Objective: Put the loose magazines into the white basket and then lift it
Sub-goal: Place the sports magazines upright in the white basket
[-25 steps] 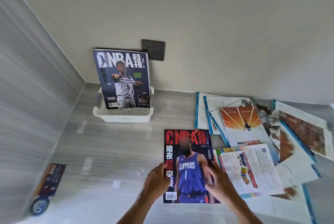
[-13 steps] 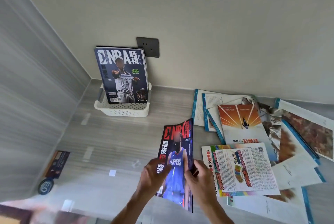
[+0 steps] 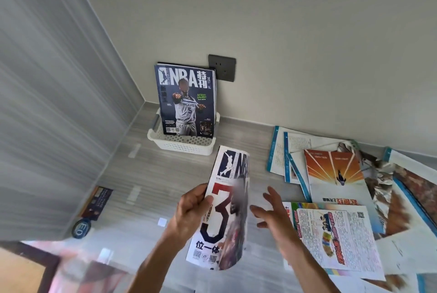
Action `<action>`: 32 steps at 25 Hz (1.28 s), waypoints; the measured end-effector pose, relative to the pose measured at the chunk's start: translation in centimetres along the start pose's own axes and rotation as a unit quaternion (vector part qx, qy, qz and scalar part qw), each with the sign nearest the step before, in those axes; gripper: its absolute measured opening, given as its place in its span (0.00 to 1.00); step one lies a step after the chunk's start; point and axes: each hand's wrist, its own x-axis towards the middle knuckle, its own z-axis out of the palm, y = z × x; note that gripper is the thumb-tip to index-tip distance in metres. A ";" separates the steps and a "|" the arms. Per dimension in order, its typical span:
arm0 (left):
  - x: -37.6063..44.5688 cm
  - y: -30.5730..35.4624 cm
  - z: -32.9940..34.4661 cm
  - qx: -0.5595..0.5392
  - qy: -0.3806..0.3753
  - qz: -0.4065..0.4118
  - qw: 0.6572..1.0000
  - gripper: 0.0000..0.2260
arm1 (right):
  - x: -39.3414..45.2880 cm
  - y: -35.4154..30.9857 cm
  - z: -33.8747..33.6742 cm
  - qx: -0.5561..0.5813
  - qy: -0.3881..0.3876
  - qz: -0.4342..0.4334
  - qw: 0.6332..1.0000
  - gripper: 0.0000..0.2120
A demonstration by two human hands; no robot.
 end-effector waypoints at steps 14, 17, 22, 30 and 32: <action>1.7 -1.0 -7.5 0.160 0.237 0.052 0.957 0.16 | 3.7 -1.6 2.8 -0.097 0.041 -0.153 0.983 0.09; 1.5 -1.6 -8.8 0.210 0.261 0.030 0.942 0.16 | 4.3 -1.4 3.6 -0.173 0.056 -0.166 0.969 0.06; 2.3 -0.9 -10.8 0.168 0.272 0.003 0.947 0.15 | 3.8 -3.6 4.7 -0.213 0.112 -0.253 0.937 0.03; 14.0 13.7 -18.8 0.039 0.259 0.116 0.958 0.09 | 11.2 -19.6 11.4 -0.019 0.103 -0.302 0.947 0.07; 17.3 15.2 -20.4 0.075 0.282 0.091 0.952 0.11 | 14.0 -22.6 13.6 0.043 0.126 -0.273 0.953 0.10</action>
